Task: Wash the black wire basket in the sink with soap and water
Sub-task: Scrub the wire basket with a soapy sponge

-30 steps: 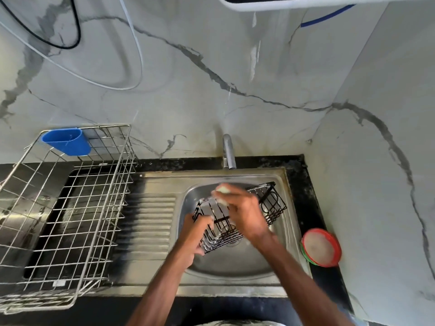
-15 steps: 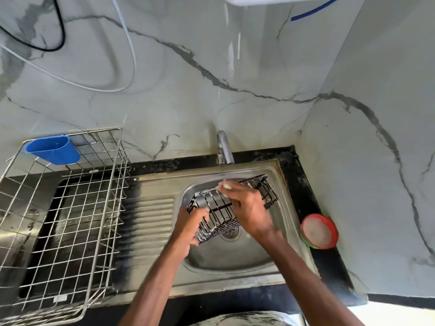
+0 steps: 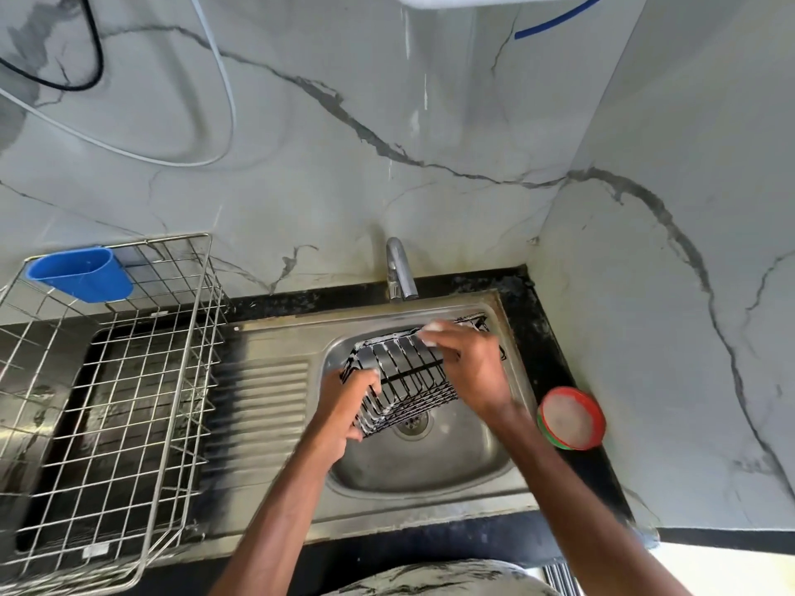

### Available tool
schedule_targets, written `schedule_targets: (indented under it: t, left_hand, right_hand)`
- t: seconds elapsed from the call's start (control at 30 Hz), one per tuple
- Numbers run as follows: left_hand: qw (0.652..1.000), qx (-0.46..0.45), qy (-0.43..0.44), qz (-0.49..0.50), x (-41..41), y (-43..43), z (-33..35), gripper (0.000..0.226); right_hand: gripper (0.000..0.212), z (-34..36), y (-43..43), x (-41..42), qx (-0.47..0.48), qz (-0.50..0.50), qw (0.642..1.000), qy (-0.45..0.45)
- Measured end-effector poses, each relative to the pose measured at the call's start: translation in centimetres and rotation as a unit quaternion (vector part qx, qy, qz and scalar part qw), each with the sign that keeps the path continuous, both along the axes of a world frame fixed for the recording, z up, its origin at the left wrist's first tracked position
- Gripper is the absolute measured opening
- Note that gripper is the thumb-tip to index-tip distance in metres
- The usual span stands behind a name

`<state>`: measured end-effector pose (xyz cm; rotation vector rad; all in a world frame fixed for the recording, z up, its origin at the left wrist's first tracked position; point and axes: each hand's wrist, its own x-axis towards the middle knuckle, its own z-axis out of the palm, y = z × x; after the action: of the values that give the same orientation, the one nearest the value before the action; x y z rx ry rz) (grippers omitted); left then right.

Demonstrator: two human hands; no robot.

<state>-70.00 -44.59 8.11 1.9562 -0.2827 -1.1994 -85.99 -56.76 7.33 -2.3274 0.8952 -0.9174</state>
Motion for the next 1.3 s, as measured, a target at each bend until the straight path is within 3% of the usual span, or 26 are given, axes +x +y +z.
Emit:
schedule_targets:
  t: [0.17,0.3,0.37,0.47,0.6,0.8,0.87,0.93,1.03,1.3]
  left_hand:
    - [0.999,0.012,0.011,0.028,-0.6,-0.7,0.4,0.024]
    - [0.999,-0.011,0.015,0.028,-0.2,-0.7,0.2,0.008]
    - [0.999,-0.023,0.014,0.035,-0.2,-0.8,0.0,0.016]
    - [0.999,-0.018,0.023,0.027,-0.2,-1.1,-0.1,0.033]
    - [0.999,-0.013,0.039,0.024,-0.1,-1.3,-0.1,0.057]
    - [0.997,-0.017,0.051,0.049,-0.4,-1.2,-0.1,0.035]
    - [0.997,-0.021,0.053,0.051,-0.3,-1.0,0.0,0.043]
    - [0.998,-0.012,0.052,0.042,-0.2,-1.1,-0.1,0.05]
    - [0.998,-0.008,0.053,0.041,-0.3,-1.2,0.4,0.036]
    - [0.996,-0.02,0.072,0.044,-0.3,-0.8,-0.1,0.033]
  right_hand:
    - [0.049,0.6,5.8,2.2,-0.047,0.141,0.988,-0.043]
    - [0.046,0.2,2.9,0.8,-0.052,0.093,0.994,-0.037]
    - [0.035,-0.2,0.5,-0.1,-0.041,0.028,0.998,-0.03]
    - [0.037,-1.2,-1.9,-1.1,-0.005,-0.06,0.998,0.002]
    - [0.046,-1.2,-0.3,-0.5,-0.021,-0.063,0.998,0.005]
    - [0.046,0.5,7.1,1.5,-0.061,0.113,0.991,-0.033]
    - [0.05,0.0,7.6,1.6,-0.056,0.13,0.989,-0.038]
    - [0.053,-0.1,6.9,1.4,-0.053,0.125,0.989,-0.051]
    - [0.051,0.0,5.0,0.8,-0.038,0.103,0.991,-0.071]
    - [0.052,-0.9,0.9,-1.4,-0.005,-0.063,0.998,0.001]
